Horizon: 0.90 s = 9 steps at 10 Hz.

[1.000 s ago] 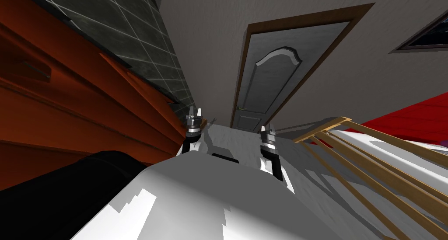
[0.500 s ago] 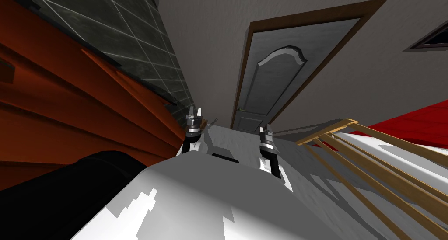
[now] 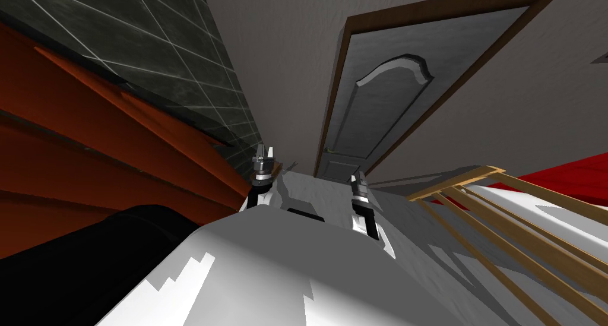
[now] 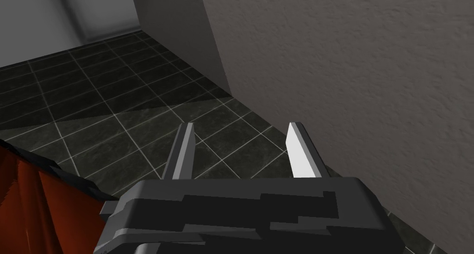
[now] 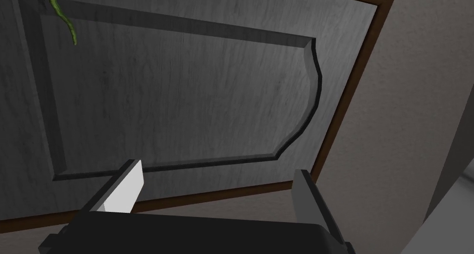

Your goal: Pull the door open

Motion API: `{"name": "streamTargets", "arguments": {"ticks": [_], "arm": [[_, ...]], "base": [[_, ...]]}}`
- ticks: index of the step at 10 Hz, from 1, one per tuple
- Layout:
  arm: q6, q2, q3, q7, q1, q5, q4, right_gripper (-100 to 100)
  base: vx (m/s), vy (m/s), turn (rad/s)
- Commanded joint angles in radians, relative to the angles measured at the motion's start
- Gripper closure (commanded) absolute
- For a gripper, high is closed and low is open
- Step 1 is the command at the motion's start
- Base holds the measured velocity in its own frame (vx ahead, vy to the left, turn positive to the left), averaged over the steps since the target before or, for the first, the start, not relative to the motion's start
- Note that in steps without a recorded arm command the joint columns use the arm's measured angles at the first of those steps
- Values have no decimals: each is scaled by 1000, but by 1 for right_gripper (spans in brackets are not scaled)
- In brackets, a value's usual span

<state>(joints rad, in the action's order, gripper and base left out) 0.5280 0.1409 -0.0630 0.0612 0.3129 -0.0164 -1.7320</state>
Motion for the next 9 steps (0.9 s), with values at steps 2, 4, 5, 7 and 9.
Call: {"name": "streamTargets", "arguments": {"ticks": [2,4,5,7,9], "arm": [[10,14,-6,20,-19,11,55,-100],[20,24,-11,35,-33,20,101,-100],[25,30,-13,43,-40,24,124,-100],[35,40,-18,58,-55,33,170,-100],[45,51,-23,73,-70,41,216,-100]], "base": [[100,30,11],[99,38,9],[108,47,8],[101,31,9],[98,35,11]]}}
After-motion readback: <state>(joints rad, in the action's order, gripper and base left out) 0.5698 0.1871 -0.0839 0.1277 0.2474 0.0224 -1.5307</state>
